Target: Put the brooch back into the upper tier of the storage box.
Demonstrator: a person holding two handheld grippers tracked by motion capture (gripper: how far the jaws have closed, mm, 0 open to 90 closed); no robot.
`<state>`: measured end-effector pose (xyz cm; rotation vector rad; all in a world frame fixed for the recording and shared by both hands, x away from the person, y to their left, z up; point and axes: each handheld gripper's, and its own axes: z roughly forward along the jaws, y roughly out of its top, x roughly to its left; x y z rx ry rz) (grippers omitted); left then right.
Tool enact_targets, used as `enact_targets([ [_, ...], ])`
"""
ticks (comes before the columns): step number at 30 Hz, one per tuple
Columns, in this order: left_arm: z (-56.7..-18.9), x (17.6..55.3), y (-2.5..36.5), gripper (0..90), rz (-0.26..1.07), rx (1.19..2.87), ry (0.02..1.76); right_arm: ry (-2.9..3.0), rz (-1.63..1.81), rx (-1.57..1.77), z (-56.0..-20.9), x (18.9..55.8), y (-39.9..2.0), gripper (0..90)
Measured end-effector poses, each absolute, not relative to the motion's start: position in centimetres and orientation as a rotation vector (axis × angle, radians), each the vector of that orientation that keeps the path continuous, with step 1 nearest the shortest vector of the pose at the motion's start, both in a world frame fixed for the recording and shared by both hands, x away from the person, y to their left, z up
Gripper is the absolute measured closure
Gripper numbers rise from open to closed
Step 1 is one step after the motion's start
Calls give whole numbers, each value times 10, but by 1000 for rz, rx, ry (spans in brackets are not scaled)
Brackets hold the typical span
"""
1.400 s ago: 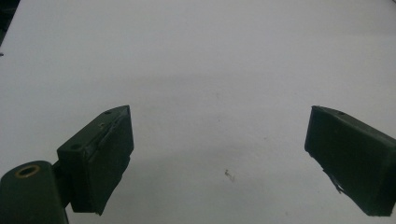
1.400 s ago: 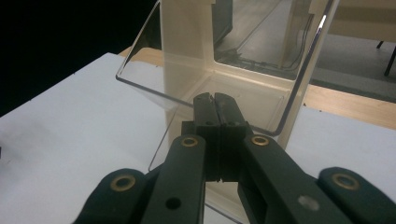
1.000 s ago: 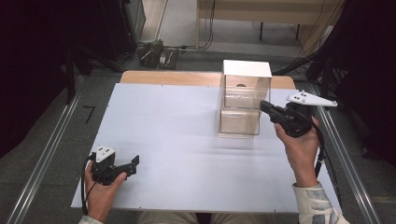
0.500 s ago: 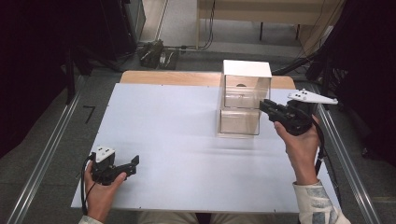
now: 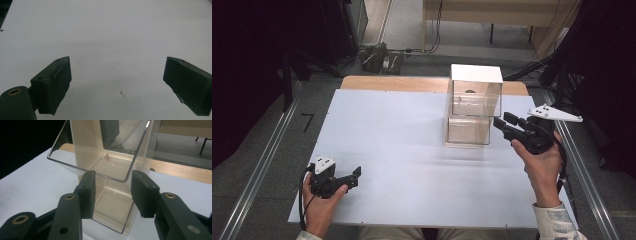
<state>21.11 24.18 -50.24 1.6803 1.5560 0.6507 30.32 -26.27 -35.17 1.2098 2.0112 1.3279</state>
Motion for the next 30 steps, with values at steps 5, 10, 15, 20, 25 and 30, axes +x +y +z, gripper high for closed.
enact_targets([
  [5,-503,211,242,91,652,1680,1557,2008,1309,1212,-358,303,-266,486],
  [10,-502,211,242,91,652,1679,1556,2000,1285,1220,-369,303,-269,363],
  [15,-502,211,242,91,652,1675,1558,2011,1263,1234,-380,304,-268,297],
  [20,-502,210,242,92,650,1678,1560,2024,1229,1254,-393,305,-268,232],
  [25,-502,210,243,92,653,1676,1560,2031,1211,1248,-402,303,-266,213],
  [30,-502,210,243,91,651,1677,1559,2030,1183,1254,-414,299,-269,203],
])
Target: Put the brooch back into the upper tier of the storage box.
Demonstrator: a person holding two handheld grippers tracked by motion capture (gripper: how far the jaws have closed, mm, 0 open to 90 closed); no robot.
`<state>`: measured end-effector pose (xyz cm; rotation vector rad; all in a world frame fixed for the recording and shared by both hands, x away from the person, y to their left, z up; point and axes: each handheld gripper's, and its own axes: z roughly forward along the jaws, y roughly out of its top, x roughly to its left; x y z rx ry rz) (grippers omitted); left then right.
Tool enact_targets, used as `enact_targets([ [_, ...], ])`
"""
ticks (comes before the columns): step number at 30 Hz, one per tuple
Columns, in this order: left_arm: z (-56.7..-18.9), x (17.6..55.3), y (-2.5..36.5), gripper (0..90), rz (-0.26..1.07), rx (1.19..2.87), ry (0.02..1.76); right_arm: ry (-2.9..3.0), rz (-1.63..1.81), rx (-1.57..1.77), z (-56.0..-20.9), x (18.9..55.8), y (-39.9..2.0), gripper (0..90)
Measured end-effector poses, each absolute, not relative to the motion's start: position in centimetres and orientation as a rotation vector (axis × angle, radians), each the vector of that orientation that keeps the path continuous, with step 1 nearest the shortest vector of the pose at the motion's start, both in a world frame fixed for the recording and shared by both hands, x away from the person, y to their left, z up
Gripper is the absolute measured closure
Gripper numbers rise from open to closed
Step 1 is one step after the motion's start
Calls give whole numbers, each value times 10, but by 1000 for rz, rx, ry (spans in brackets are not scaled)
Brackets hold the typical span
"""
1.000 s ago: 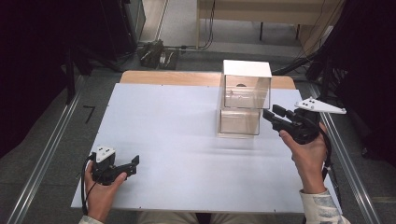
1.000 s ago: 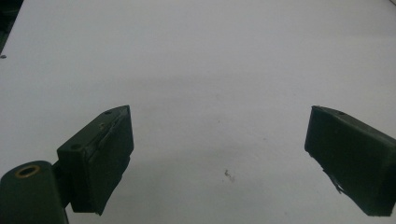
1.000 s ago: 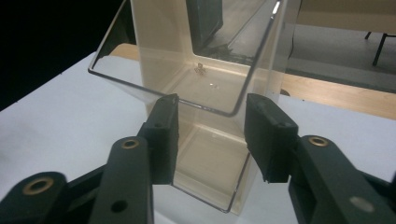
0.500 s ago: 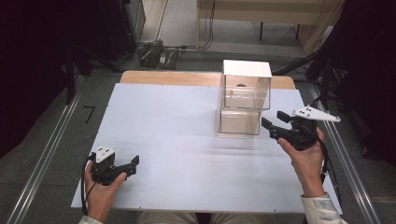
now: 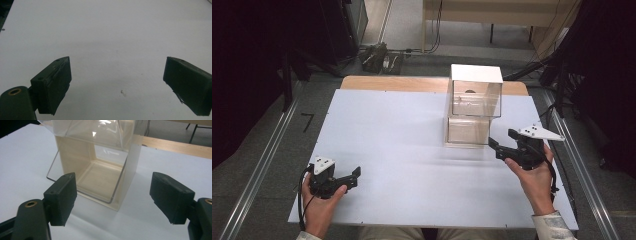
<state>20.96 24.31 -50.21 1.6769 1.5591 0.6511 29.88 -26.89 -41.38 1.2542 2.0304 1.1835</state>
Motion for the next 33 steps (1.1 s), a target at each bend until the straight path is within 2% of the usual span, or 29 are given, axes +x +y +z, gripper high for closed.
enact_targets([
  [21,-502,209,243,91,654,1678,1560,2011,1116,1319,-450,275,-300,191],
  [33,-501,209,243,91,654,1677,1560,2010,1080,1381,-465,271,-312,153],
])
